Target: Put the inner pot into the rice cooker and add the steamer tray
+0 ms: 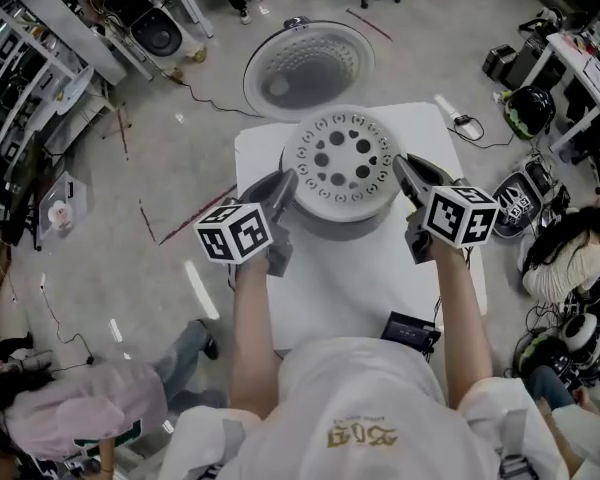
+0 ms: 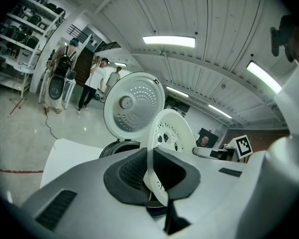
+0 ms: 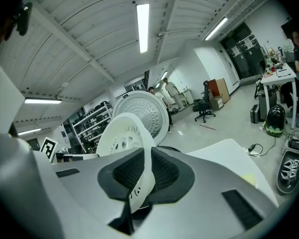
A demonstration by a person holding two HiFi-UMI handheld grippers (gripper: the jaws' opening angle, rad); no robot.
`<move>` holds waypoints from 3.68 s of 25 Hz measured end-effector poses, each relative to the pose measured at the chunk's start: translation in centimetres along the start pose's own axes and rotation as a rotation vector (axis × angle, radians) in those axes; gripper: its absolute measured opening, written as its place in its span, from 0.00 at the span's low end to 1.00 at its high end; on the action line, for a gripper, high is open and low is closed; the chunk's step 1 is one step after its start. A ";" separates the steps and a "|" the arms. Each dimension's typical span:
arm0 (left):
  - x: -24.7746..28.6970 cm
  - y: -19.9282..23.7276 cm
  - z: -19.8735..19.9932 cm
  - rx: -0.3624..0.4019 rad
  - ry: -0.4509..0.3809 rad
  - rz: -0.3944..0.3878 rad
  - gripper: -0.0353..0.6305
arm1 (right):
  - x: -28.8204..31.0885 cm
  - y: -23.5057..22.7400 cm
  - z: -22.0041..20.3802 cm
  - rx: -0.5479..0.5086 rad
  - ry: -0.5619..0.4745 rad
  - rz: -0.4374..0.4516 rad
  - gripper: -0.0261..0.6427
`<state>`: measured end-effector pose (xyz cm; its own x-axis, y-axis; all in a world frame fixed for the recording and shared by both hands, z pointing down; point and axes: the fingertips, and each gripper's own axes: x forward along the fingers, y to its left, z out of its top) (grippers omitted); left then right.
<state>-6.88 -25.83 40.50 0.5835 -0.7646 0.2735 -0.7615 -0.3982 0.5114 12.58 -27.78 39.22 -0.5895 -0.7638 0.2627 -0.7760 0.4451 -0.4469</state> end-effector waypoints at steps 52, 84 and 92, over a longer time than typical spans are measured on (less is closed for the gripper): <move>6.7 6.0 -3.3 0.269 0.183 0.229 0.35 | 7.1 -6.4 -3.3 -0.291 0.149 -0.189 0.27; -2.4 -2.2 -8.7 0.228 0.085 0.221 0.08 | -5.3 -0.2 -8.7 -0.159 0.061 -0.072 0.06; -4.8 -3.7 -10.1 0.212 0.067 0.231 0.08 | -7.5 1.4 -9.7 -0.160 0.038 -0.058 0.06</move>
<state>-3.99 -15.58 45.56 0.4001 -0.8148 0.4195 -0.9138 -0.3201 0.2499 13.77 -16.90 44.97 -0.5484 -0.7737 0.3173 -0.8330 0.4719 -0.2889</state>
